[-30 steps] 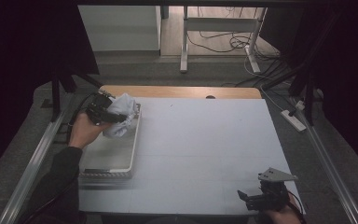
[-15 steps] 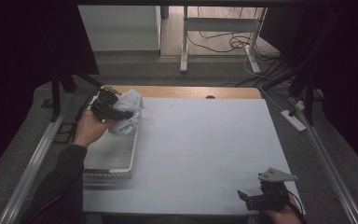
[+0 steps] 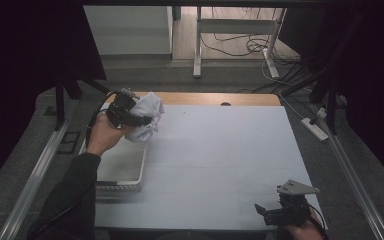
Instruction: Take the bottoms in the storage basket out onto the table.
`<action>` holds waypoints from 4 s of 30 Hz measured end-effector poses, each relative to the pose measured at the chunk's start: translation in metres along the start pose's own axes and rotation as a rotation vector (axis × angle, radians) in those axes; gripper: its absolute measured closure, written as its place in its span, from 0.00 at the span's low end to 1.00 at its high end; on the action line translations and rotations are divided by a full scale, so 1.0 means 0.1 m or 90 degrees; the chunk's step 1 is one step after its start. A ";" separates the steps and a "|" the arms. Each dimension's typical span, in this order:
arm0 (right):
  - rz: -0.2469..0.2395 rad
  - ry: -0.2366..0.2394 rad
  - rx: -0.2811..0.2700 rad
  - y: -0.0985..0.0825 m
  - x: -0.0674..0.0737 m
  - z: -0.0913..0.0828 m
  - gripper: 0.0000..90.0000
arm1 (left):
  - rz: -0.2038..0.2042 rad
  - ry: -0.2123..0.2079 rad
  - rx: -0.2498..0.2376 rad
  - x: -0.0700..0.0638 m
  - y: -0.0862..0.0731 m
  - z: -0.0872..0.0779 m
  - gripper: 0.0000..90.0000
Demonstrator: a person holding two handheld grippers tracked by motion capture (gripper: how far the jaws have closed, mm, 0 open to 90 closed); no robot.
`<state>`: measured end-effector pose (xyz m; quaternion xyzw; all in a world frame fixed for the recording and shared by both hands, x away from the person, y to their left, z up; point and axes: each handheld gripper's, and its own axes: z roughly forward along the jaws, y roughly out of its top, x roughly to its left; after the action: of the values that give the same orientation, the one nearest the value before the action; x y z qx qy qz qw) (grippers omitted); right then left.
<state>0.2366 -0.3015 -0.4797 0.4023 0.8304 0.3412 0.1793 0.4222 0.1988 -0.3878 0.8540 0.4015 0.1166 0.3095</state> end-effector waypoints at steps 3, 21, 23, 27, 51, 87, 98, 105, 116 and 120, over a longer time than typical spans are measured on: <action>0.000 0.000 -0.001 0.00 0.00 0.00 0.00 | 0.006 -0.006 -0.001 -0.05 0.04 0.03 0.58; -0.009 -0.001 0.003 0.00 0.01 0.00 0.00 | 0.052 -0.040 -0.003 -0.36 0.27 0.22 0.58; -0.010 -0.002 0.004 0.00 0.01 0.00 0.00 | 0.053 -0.046 -0.005 -0.39 0.29 0.25 0.58; -0.013 -0.001 0.004 0.00 0.02 0.01 0.00 | 0.060 -0.056 -0.003 -0.45 0.33 0.31 0.58; -0.021 -0.002 0.006 0.00 0.03 0.01 0.00 | 0.114 -0.106 0.014 -0.87 0.51 0.81 0.57; -0.023 0.003 0.005 0.00 0.03 0.01 0.00 | 0.118 -0.118 0.045 -1.12 0.45 1.51 0.55; -0.025 0.002 0.006 0.00 0.03 0.00 0.00 | 0.113 -0.109 0.079 -1.09 0.35 1.68 0.53; -0.027 0.001 0.007 0.00 0.04 0.01 0.00 | 0.096 -0.110 0.082 -1.08 0.31 1.74 0.49; -0.029 0.001 0.007 0.00 0.04 0.01 0.00 | 0.065 -0.124 0.073 -1.05 0.25 1.85 0.31; -0.030 0.000 0.009 0.00 0.04 0.01 0.00 | 0.069 -0.126 0.072 -1.05 0.24 1.88 0.22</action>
<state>0.2345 -0.2977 -0.4804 0.3837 0.8422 0.3306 0.1848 0.4530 0.0256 -0.5148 0.8980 0.3281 0.0258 0.2919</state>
